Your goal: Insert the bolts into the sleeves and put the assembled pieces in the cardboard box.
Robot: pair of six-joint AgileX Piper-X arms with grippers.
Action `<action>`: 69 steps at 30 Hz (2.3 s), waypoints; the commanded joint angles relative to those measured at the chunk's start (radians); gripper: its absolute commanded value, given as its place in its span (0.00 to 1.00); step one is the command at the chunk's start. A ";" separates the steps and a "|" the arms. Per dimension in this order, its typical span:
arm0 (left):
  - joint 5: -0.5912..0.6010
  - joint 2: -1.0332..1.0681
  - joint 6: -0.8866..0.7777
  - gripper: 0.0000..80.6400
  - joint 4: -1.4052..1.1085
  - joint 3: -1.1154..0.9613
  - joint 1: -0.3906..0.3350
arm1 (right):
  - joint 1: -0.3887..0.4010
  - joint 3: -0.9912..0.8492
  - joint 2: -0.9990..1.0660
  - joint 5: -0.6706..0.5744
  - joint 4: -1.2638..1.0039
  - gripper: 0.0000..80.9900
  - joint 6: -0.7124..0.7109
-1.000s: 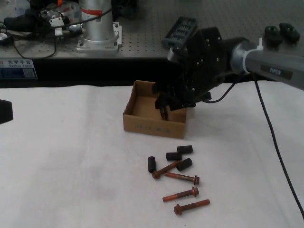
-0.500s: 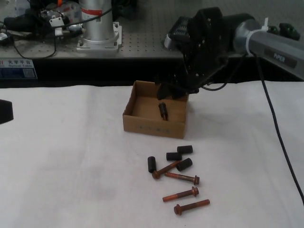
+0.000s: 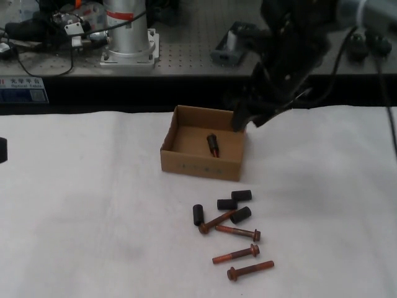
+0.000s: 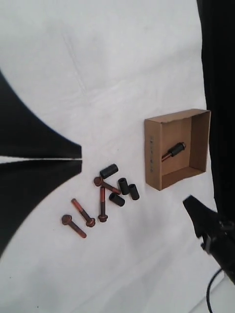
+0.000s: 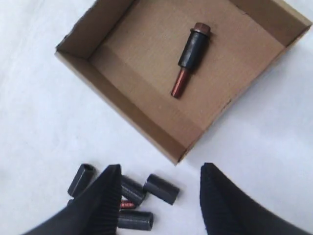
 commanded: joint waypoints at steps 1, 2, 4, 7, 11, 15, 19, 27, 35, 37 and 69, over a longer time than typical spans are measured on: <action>-0.008 0.016 0.015 0.01 -0.005 -0.002 -0.003 | 0.005 0.022 -0.037 -0.001 0.019 0.46 -0.018; 0.001 0.023 0.015 0.01 -0.005 -0.002 -0.003 | 0.011 0.063 -0.072 0.001 0.019 0.46 -0.019; 0.021 0.033 0.015 0.01 -0.005 -0.002 -0.003 | 0.025 0.155 -0.148 0.004 0.007 0.46 -0.019; 0.037 0.037 0.015 0.01 -0.005 -0.002 -0.003 | 0.056 0.300 -0.261 0.004 -0.027 0.46 -0.019; 0.037 0.040 0.015 0.01 -0.005 -0.002 -0.003 | 0.109 0.505 -0.415 0.004 -0.091 0.46 -0.019; 0.037 0.040 0.015 0.01 -0.005 -0.002 -0.003 | 0.166 0.684 -0.573 0.004 -0.153 0.46 -0.019; 0.037 0.040 0.015 0.01 -0.005 -0.002 -0.003 | 0.194 0.818 -0.697 0.004 -0.195 0.46 -0.019; 0.037 0.040 0.015 0.01 -0.005 -0.002 -0.003 | 0.197 0.957 -0.833 0.073 -0.263 0.46 -0.056; 0.037 0.040 0.015 0.01 -0.005 -0.002 -0.003 | 0.200 0.961 -0.836 0.108 -0.325 0.46 -0.171; 0.037 0.040 0.015 0.01 -0.005 -0.002 -0.003 | 0.200 0.961 -0.834 0.137 -0.338 0.46 -0.289; 0.013 0.039 0.158 0.01 -0.005 0.000 -0.003 | 0.239 0.961 -0.425 0.085 -0.545 0.39 -0.800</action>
